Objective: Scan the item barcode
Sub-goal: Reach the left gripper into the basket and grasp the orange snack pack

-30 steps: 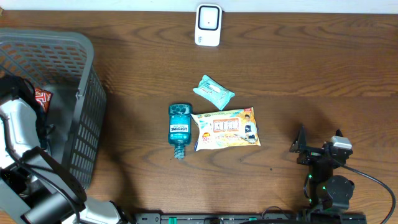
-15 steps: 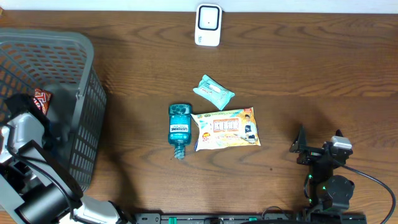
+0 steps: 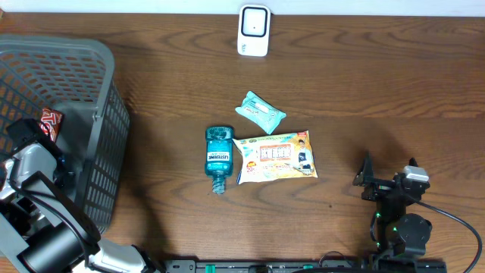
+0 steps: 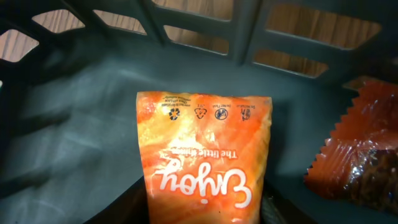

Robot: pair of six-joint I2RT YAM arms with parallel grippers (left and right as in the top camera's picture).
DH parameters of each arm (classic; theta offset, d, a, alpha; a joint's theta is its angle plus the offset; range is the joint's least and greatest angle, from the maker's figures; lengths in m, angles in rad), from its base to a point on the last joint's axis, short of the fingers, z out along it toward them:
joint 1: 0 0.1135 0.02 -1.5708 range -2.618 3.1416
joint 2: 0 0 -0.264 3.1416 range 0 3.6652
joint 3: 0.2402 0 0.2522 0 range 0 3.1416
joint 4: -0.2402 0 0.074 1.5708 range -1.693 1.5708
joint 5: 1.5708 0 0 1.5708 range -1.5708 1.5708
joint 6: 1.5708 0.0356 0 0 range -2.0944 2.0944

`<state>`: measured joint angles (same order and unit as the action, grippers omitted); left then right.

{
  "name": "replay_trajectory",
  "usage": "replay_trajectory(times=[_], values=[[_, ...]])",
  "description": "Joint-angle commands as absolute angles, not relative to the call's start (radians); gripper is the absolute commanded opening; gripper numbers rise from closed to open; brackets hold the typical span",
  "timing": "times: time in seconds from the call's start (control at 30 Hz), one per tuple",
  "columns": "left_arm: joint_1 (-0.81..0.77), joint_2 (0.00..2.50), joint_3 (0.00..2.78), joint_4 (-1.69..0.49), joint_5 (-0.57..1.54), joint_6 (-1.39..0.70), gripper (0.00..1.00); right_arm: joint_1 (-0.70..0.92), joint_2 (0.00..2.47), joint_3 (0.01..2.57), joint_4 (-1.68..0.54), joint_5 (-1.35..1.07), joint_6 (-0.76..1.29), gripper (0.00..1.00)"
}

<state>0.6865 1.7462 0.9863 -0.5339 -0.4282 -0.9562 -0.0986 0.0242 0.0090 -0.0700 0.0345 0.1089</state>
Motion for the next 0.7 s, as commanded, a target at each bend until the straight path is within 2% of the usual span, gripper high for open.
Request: replay_trajectory(times=[0.0, 0.23, 0.4, 0.67], values=[[0.691, 1.760, 0.957, -0.544, -0.321, -0.935, 0.40, -0.097, 0.020, 0.006, -0.071, 0.039, 0.096, 0.99], [0.691, 1.728, 0.961, -0.544, -0.196, -0.899, 0.31, -0.097, 0.020, 0.006, -0.070, 0.039, 0.096, 0.99], [0.691, 1.641, 0.979, -0.543, -0.090, -0.817, 0.31, -0.097, 0.020, 0.006, -0.071, 0.039, 0.096, 0.99], [0.691, 1.293, 0.998, -0.528, 0.053, -0.771, 0.31, -0.097, 0.020, 0.006, -0.071, 0.039, 0.096, 0.99]])
